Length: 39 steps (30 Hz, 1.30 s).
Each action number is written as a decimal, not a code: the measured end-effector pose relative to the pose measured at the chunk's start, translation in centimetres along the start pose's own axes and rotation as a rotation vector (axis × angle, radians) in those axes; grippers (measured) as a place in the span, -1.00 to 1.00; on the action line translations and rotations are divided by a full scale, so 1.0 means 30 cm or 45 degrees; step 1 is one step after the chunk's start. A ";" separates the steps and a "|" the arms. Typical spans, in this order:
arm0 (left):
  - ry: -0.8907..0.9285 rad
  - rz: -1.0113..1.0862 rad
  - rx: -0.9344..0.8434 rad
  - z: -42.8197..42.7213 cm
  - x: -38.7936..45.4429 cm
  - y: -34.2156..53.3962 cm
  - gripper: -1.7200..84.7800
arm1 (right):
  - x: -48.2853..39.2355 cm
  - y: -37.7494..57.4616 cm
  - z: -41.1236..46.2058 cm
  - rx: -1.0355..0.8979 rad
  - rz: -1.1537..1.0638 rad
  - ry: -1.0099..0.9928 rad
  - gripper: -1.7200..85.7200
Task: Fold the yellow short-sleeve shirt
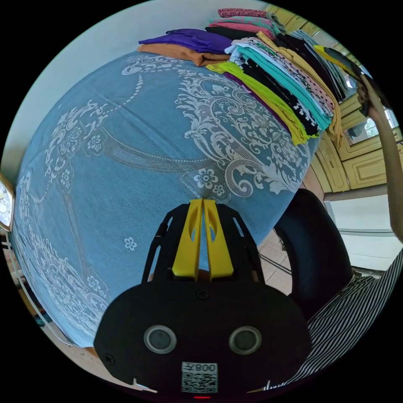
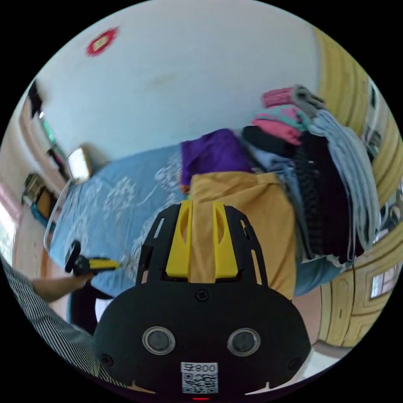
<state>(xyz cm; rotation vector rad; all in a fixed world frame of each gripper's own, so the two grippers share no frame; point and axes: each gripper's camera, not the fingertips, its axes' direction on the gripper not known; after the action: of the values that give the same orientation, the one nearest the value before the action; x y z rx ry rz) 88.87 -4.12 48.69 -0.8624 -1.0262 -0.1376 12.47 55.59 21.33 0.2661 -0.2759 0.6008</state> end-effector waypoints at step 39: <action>0.508 -0.002 0.595 0.049 -0.158 0.218 -0.94 | 0.596 0.801 -0.812 0.149 0.059 -0.628 -0.96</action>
<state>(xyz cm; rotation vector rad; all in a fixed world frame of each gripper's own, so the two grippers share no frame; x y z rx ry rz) 88.42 -0.03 41.58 -0.3852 -0.6437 -0.0628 16.82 91.77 8.53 0.5225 -0.7247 0.5920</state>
